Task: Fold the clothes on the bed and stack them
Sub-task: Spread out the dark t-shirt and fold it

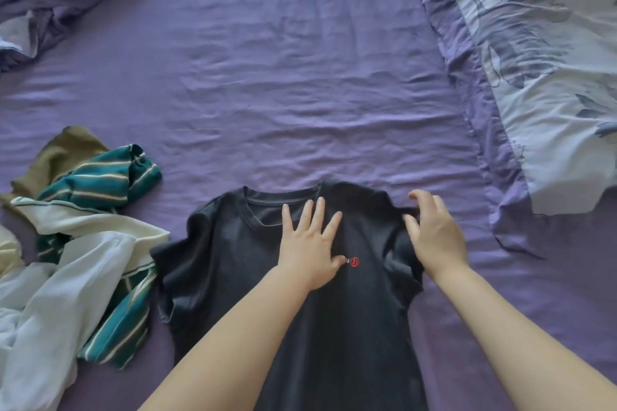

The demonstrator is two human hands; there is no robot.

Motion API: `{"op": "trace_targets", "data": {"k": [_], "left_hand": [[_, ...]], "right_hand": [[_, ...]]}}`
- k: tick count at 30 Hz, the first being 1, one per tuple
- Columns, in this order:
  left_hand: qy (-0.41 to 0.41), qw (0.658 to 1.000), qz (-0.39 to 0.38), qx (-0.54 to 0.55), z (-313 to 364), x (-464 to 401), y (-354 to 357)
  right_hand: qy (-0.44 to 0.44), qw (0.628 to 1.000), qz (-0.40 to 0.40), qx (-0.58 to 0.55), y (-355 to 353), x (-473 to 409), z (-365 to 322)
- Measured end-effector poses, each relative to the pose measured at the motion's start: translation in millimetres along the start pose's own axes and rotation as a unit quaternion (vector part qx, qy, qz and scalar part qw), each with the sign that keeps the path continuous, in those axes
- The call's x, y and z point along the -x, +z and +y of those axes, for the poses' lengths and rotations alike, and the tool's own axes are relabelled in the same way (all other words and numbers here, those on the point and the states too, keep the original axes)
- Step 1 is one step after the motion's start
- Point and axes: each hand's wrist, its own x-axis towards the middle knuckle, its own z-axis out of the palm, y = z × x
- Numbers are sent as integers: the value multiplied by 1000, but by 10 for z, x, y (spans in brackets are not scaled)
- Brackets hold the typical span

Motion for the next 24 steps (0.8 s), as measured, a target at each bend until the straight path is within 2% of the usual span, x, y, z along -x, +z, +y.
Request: {"op": "trace_targets", "data": {"k": [2, 5, 8, 11, 14, 21, 24], "left_hand": [[4, 1000, 28, -3, 95, 11, -43], [76, 995, 60, -10, 268, 20, -44], [112, 993, 41, -6, 431, -1, 6], [90, 996, 24, 3, 515, -29, 76], [76, 997, 7, -8, 560, -45, 105], [50, 999, -9, -17, 691, -36, 84], [44, 999, -13, -14, 718, -31, 67]], "right_hand": [[29, 998, -24, -50, 3, 53, 34], [51, 997, -62, -17, 42, 224, 72], [68, 996, -9, -56, 109, 385, 108], [102, 987, 45, -115, 184, 566, 122], [122, 987, 65, -86, 244, 739, 117], [141, 989, 25, -41, 274, 785, 38], [150, 987, 13, -57, 276, 696, 5]]}}
